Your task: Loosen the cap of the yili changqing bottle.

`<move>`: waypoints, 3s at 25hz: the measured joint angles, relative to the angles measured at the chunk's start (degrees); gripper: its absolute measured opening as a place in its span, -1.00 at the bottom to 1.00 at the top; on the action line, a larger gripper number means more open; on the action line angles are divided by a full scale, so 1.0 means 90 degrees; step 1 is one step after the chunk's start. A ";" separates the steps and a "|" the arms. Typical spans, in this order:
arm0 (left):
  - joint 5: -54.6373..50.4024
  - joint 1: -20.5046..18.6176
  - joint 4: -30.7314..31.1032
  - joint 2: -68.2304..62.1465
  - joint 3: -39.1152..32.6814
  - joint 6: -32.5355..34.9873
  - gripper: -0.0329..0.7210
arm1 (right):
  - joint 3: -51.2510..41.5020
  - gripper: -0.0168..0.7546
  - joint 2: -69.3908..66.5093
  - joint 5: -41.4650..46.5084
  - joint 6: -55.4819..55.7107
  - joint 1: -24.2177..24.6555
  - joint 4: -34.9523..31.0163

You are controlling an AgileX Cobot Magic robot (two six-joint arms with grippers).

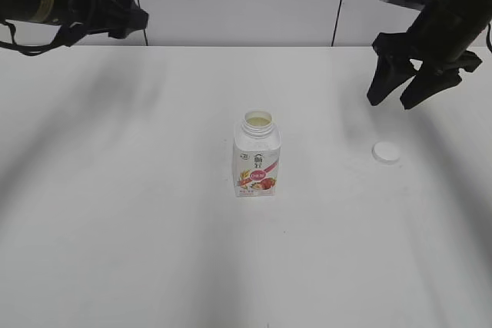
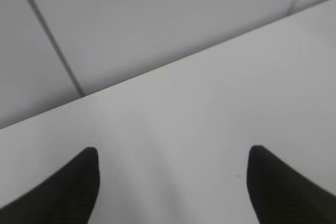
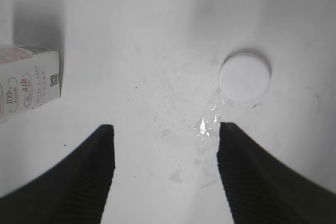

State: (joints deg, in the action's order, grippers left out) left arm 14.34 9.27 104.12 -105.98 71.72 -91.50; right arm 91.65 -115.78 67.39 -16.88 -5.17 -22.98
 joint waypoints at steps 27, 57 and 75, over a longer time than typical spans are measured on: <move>-0.5265 0.0064 -0.9669 0.0057 0.0613 0.7760 0.49 | 0.0730 0.32 0.0012 0.0254 0.0141 0.0000 0.0058; -0.9259 0.0063 -1.1038 0.2908 -0.0109 0.9506 0.35 | -0.2515 0.32 0.4430 0.0264 0.1663 0.0000 0.1479; -0.9023 0.0063 -1.1315 0.9311 -0.3644 0.9506 0.34 | -0.5607 0.32 1.0381 0.0292 0.1639 0.0000 0.1700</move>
State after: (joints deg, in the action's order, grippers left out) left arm -66.86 9.83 2.28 -22.18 38.92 -5.95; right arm 41.18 -22.36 70.02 -2.12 -5.17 -7.68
